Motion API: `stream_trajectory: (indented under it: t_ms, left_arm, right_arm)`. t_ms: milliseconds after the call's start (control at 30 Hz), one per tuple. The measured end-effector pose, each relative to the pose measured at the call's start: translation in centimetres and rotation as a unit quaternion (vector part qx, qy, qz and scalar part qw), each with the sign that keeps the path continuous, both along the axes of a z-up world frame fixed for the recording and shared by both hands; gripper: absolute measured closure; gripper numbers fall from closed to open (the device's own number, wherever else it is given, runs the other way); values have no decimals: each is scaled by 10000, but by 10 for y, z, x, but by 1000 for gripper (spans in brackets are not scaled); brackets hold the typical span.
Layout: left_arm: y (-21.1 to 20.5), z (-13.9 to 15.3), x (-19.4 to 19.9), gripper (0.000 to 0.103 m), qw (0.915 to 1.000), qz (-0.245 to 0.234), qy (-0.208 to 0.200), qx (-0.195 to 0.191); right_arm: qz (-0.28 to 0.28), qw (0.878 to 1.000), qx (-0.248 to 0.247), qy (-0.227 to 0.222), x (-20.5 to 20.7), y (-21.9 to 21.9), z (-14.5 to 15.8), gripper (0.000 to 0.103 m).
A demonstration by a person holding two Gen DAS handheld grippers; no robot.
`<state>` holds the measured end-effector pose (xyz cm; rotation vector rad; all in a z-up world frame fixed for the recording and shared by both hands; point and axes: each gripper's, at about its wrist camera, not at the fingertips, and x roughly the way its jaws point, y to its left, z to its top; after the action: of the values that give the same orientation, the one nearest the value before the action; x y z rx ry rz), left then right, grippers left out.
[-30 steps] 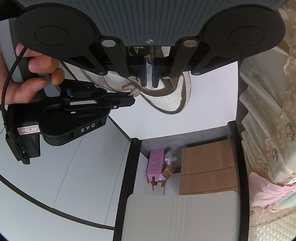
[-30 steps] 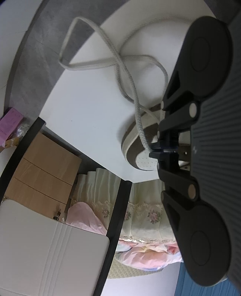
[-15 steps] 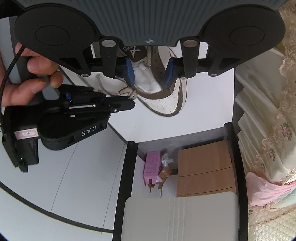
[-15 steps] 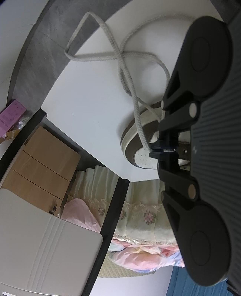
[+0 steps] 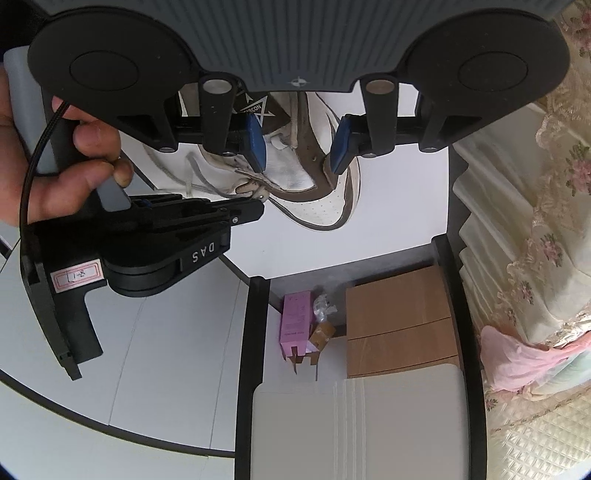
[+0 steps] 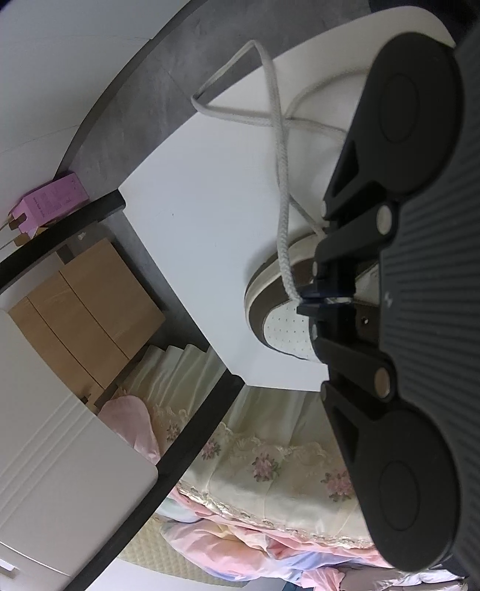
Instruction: Lace up shoes with both hands
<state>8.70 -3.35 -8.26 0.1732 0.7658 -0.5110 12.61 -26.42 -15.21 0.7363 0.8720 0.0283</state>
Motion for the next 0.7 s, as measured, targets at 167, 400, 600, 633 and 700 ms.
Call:
stream_trajectory:
  t_ms: [167,400,600,633,700]
  left_arm:
    - [-3,-8,3,60,9997,71,56,228]
    - [-5,-18,6,60,9988,120,170,449]
    - [-9,-22,5,60,9983,107,212,530]
    - [-9,-23,5,60,9983,108,215,535]
    - [-9,-24,5,60,9984,99,222,520]
  right_arm:
    - [-17,9997,221,-77,-1,0,-2,99]
    - [128,9995,250,-107,-1,6,0,99]
    - [106,9993,344,35,-2,3,-5,100]
    - [143,9992,362,90,-1,4,-6,100]
    - [159,9992,363,87,-2,5,-8,100]
